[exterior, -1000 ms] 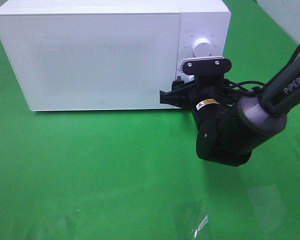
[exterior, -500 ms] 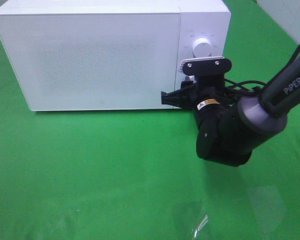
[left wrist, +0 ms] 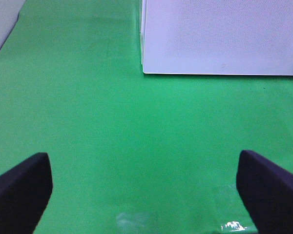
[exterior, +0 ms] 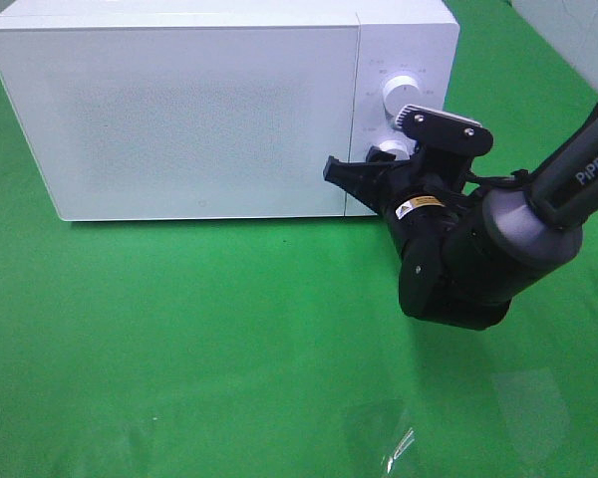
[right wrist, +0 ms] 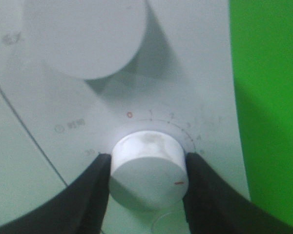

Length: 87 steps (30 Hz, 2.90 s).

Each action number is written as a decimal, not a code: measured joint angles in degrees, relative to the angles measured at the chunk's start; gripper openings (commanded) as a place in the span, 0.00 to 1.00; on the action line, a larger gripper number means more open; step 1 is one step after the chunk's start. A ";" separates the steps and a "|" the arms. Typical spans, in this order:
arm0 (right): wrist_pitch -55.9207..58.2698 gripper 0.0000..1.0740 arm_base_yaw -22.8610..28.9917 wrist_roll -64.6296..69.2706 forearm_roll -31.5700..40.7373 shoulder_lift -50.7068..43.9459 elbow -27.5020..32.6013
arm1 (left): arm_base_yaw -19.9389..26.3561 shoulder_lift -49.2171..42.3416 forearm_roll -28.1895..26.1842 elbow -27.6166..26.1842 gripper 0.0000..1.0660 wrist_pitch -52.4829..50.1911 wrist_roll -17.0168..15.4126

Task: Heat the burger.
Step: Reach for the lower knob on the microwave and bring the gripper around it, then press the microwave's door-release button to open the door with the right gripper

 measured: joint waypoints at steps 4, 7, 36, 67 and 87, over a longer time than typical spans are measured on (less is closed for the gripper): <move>-0.06 0.00 0.00 14.78 -0.74 0.00 0.00 | 0.00 0.00 0.00 0.00 0.88 0.00 0.00; -0.17 0.00 -0.17 31.80 -1.89 0.00 0.23 | 0.00 0.00 0.00 0.00 0.88 0.00 0.00; -1.20 0.00 -0.40 73.05 -4.70 0.00 0.69 | 0.00 0.00 0.00 0.00 0.88 0.00 0.00; -0.63 0.53 0.34 68.07 -5.73 -0.63 -0.11 | 0.00 0.00 0.00 0.00 0.88 0.00 0.00; 7.56 0.67 0.23 50.59 -13.87 -11.57 6.19 | 0.00 0.00 0.00 0.00 0.88 0.00 0.00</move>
